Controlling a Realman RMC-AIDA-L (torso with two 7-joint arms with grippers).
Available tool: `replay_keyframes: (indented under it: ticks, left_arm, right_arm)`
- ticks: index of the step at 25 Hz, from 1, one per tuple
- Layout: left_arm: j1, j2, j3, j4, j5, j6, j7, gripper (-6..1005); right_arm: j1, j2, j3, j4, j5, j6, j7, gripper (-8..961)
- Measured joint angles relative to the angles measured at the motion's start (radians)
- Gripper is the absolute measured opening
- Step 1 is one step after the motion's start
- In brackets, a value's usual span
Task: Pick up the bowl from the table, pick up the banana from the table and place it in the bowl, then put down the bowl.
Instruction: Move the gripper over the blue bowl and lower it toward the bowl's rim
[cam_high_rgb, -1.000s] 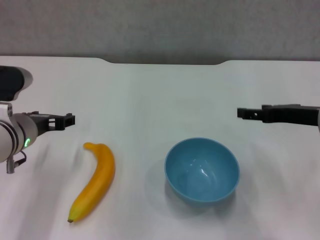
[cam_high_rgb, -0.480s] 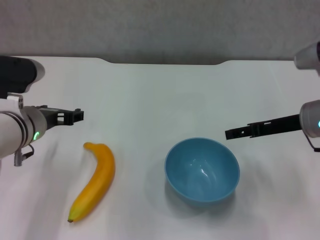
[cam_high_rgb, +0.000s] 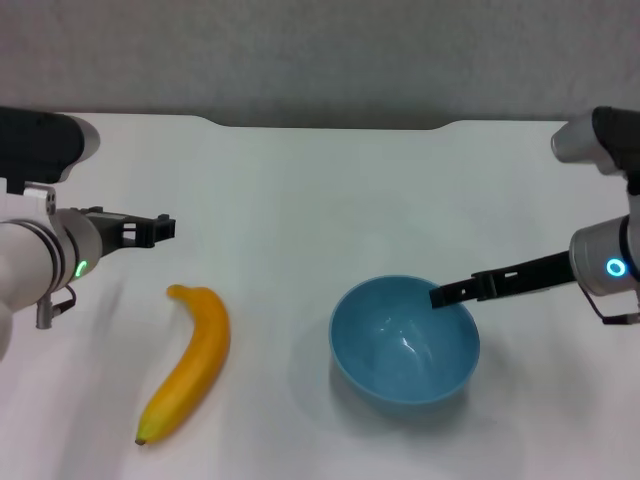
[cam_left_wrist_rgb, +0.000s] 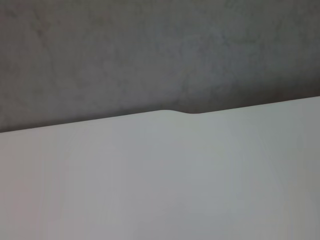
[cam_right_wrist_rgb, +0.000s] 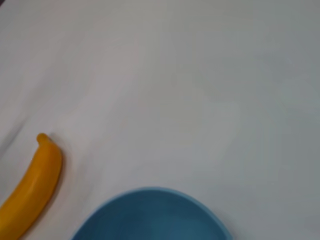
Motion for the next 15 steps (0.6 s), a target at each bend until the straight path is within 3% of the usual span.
replay_keyframes:
  ticks: [15]
  left_arm:
    - [0.001,-0.009,-0.002,0.005,0.002,-0.016,-0.003,887]
  right_arm:
    - [0.03,0.012,-0.088,0.115,0.067,-0.06,-0.013,879]
